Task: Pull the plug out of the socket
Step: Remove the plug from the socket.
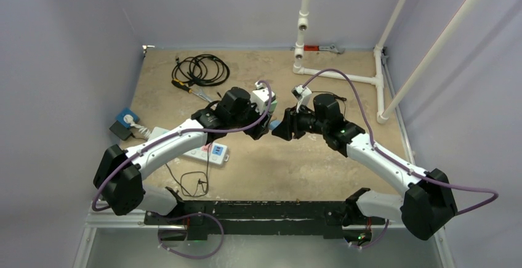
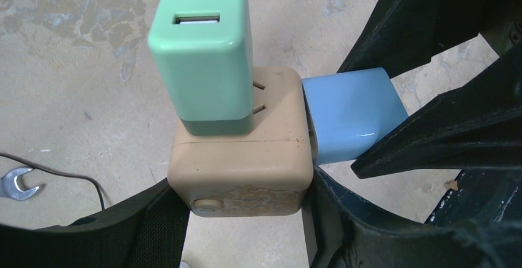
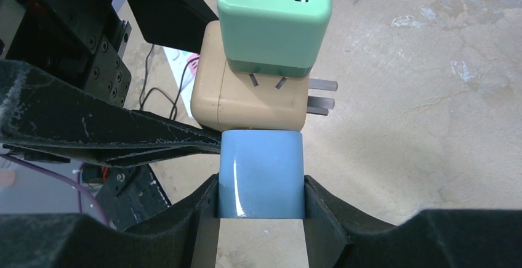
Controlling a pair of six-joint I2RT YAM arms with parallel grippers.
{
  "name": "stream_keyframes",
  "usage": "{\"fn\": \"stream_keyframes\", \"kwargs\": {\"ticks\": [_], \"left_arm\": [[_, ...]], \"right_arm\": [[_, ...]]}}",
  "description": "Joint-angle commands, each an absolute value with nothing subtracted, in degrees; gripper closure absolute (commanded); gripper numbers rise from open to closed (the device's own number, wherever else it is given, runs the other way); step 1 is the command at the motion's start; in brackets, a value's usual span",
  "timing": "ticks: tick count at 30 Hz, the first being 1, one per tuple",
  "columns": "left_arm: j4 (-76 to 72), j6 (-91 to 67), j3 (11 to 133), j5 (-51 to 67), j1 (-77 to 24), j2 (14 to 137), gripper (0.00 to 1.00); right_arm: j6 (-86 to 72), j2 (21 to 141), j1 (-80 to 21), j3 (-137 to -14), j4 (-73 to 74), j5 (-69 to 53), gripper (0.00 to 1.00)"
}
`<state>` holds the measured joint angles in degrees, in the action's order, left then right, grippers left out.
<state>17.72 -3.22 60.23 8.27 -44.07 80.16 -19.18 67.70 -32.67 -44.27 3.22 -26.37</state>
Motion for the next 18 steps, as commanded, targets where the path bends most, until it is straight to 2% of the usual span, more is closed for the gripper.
{"fn": "stream_keyframes", "kwargs": {"ticks": [1, 12, 18], "left_arm": [[15.95, -2.33, 60.21, 11.42, -46.41, 80.13, 1.00], [16.15, -5.78, 59.50, -1.84, -46.66, 81.39, 1.00], [15.79, -5.85, 59.50, -0.32, -46.63, 81.30, 1.00]], "right_arm": [[-21.49, 66.30, -33.66, -46.88, -6.70, -28.10, 1.00], [-36.34, 69.01, -33.73, -48.16, -3.68, -21.10, 1.00], [-35.25, 67.59, -33.66, -47.25, -4.88, -21.47, 1.00]]}}
